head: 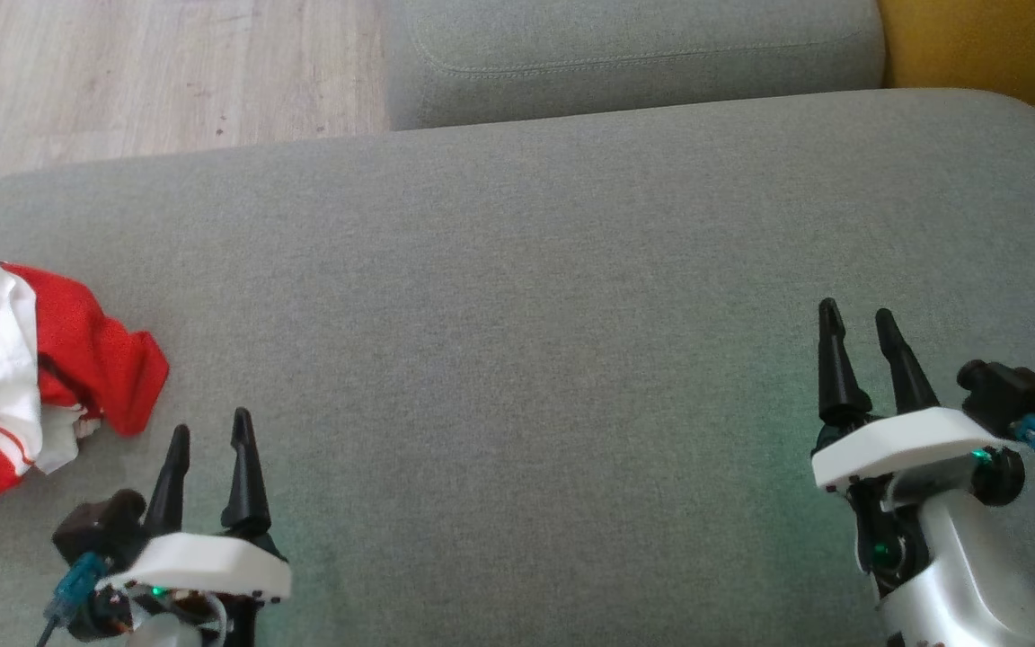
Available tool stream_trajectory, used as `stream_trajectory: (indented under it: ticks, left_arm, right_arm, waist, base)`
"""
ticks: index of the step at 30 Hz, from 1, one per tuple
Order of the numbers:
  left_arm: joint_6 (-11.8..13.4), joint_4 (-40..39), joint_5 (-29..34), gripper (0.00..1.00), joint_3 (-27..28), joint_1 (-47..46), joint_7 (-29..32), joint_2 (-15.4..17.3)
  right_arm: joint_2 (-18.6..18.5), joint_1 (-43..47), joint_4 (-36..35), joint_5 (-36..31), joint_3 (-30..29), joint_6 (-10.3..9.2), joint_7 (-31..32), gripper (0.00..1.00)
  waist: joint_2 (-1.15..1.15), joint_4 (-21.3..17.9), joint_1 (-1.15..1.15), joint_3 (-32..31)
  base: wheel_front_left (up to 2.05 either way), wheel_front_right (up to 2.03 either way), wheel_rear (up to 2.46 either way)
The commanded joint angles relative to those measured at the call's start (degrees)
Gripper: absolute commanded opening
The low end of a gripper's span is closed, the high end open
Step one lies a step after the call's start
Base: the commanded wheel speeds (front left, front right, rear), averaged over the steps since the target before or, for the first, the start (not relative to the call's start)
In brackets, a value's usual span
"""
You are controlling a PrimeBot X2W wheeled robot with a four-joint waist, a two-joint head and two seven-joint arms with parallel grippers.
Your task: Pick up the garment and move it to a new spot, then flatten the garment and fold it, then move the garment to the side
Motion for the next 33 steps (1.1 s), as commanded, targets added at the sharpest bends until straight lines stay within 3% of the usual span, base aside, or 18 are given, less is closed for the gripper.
stream_trajectory:
  ticks: [1, 33]
  left_arm:
    - [0.50, -1.37, 2.44, 1.00, 0.72, -2.93, -1.00, 1.24]
    - [2.63, 0.26, 22.81, 1.00, 5.30, -2.72, -6.27, -0.98]
  right_arm:
    - [-0.55, -3.34, -1.34, -2.37, 1.31, 0.20, -1.17, 1.00]
    - [0.64, -4.16, 0.64, -23.30, 3.05, 0.25, -6.40, 1.00]
  waist:
    - [0.00, -0.06, 0.00, -0.07]
    - [0.00, -0.28, 0.00, -1.13]
  base:
    - [0.00, 0.00, 0.00]
    - [0.00, 0.00, 0.00]
